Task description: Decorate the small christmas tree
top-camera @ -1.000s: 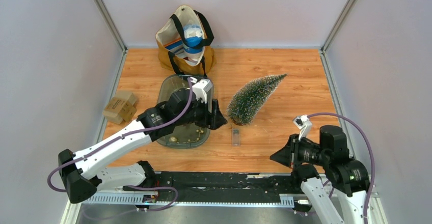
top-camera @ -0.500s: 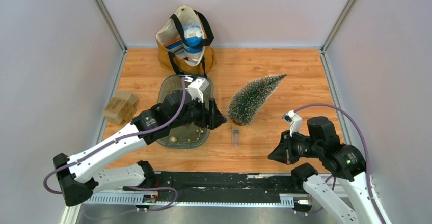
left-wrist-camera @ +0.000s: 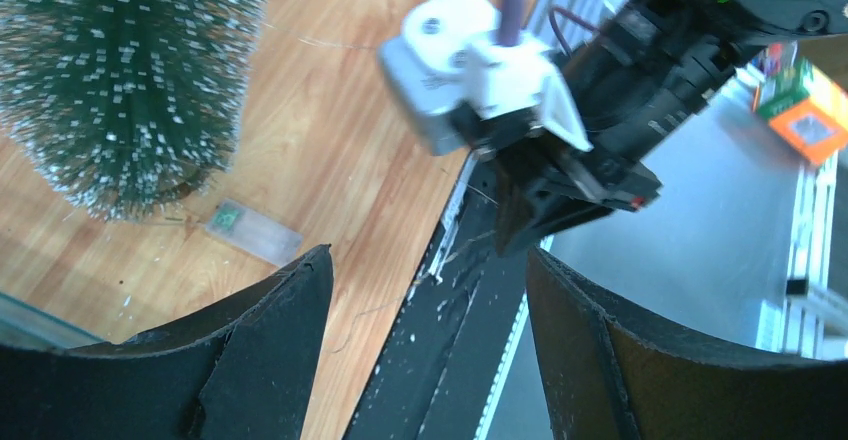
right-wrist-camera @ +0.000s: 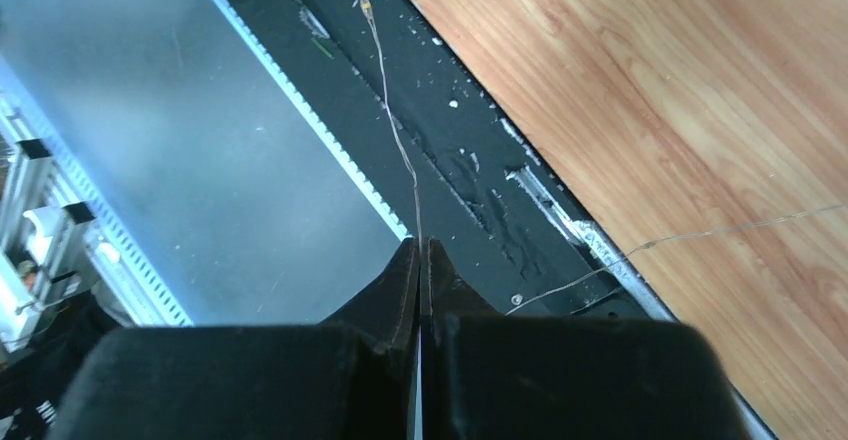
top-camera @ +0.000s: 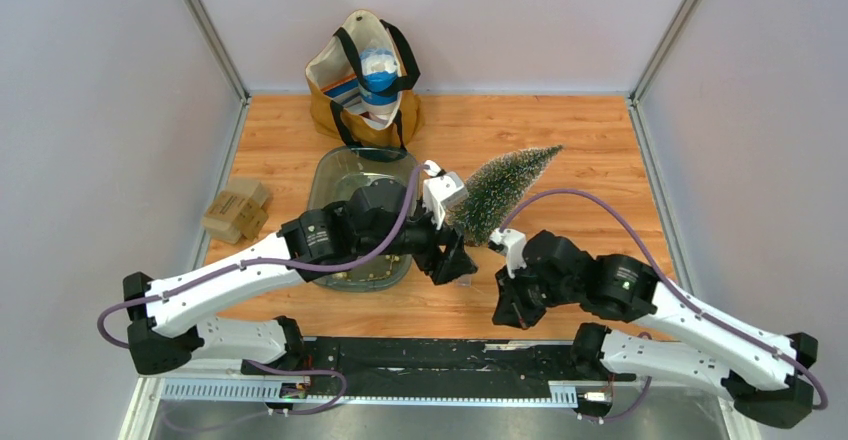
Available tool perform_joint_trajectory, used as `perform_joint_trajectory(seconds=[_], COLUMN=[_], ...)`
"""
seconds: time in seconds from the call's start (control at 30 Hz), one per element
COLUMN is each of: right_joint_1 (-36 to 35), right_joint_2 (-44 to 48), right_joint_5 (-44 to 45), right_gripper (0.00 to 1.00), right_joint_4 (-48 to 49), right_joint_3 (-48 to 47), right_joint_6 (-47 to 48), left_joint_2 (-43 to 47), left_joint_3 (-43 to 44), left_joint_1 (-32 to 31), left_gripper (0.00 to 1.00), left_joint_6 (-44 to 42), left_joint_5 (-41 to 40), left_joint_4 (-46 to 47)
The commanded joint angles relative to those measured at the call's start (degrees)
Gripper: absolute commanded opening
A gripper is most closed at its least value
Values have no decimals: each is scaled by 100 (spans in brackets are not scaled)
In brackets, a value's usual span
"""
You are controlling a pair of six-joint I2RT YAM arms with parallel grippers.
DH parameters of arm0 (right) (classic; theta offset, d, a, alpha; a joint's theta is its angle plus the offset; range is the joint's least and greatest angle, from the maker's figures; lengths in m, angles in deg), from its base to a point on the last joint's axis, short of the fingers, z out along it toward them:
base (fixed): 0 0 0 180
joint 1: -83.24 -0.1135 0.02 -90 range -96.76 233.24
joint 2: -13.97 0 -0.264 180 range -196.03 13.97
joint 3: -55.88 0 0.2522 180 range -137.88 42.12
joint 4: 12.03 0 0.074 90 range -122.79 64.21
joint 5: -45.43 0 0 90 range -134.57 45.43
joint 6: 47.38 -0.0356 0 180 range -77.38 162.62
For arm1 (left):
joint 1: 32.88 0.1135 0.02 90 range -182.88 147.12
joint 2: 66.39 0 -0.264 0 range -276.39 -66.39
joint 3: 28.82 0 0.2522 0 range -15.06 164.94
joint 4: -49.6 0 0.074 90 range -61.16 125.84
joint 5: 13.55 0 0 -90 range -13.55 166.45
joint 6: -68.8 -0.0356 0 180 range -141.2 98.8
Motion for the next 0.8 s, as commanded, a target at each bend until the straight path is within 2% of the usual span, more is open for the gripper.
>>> perform_joint_trajectory(seconds=[0.0, 0.13, 0.37, 0.53, 0.7, 0.77], right_joint_1=[-380, -451, -617, -714, -758, -758], right_joint_2=[-326, -405, -634, -713, -713, -713], right_joint_5=[771, 824, 719, 763, 736, 745], right_gripper=[0, 0, 0, 0, 0, 0], right_joint_4=[535, 614, 605, 658, 711, 711], right_joint_3=[-438, -535, -658, -702, -702, -719], right_joint_6=[-222, -169, -107, -125, -125, -134], left_joint_2=[-76, -172, -208, -339, -278, -278], left_joint_3=[266, 82, -384, -331, -471, -498], left_joint_1=[-151, -187, -345, -345, -345, -345], left_gripper=[78, 78, 77, 70, 69, 64], left_joint_6=[-666, -666, -578, -666, -719, -754], left_joint_5=[479, 997, 1209, 1219, 991, 1034], left_joint_4=[-445, -621, -323, -410, -481, -481])
